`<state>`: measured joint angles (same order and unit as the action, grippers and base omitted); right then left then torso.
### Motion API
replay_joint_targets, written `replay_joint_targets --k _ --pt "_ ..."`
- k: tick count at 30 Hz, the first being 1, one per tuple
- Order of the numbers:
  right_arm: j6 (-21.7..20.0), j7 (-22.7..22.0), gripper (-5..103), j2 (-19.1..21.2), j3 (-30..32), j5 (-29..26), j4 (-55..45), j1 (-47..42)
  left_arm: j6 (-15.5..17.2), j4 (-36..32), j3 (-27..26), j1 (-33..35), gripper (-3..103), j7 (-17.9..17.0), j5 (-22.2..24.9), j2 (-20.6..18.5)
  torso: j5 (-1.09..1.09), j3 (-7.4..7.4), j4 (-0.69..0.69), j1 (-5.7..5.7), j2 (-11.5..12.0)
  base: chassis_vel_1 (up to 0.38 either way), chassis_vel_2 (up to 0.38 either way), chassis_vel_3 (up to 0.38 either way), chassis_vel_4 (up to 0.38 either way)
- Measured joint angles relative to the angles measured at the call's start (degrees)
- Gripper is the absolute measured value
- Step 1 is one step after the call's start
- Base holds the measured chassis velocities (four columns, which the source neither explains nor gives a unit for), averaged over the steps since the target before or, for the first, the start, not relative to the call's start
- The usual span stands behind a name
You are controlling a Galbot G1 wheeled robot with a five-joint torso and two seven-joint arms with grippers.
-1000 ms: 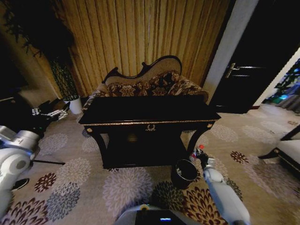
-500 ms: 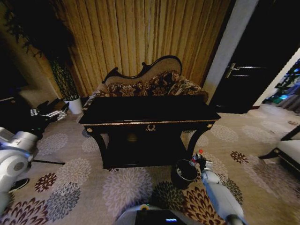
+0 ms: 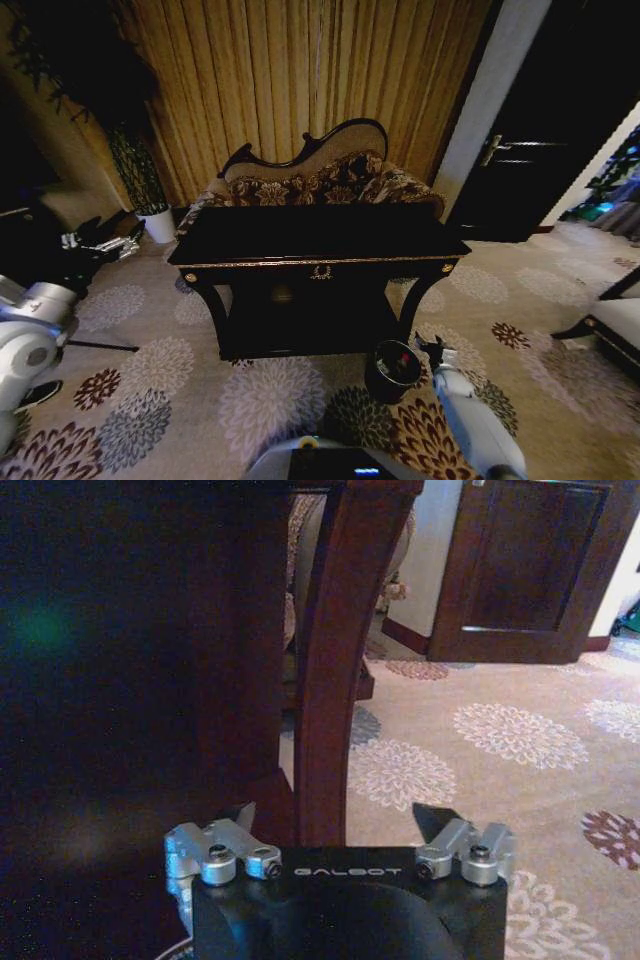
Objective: Move to the front of the table and place the trash on the table into the trash bin.
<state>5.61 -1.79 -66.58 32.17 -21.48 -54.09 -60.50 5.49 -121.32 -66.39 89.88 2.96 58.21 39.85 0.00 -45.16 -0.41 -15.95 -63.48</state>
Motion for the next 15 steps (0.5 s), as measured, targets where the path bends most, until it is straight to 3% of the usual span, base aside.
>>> replay_joint_targets --k 2,4,15 --pt "0.0 0.0 91 0.0 0.0 0.0 -0.2 0.0 0.0 0.0 0.0 0.0 100 0.0 0.0 0.0 0.0 0.0 0.0 0.0 0.0 0.0 0.0 0.0 0.0" --pt "0.0 0.0 100 -0.1 0.1 0.0 -0.3 -0.2 0.0 0.0 0.0 0.1 100 0.0 0.0 0.0 0.0 0.0 0.0 0.0 0.0 0.0 0.0 0.0 0.0" --pt "-0.2 0.0 100 0.0 0.3 -0.1 -0.8 -0.4 0.0 -0.1 -0.2 0.3 100 0.2 0.0 0.0 0.0 0.0 0.0 0.0 0.0 0.0 0.0 0.0 0.0"
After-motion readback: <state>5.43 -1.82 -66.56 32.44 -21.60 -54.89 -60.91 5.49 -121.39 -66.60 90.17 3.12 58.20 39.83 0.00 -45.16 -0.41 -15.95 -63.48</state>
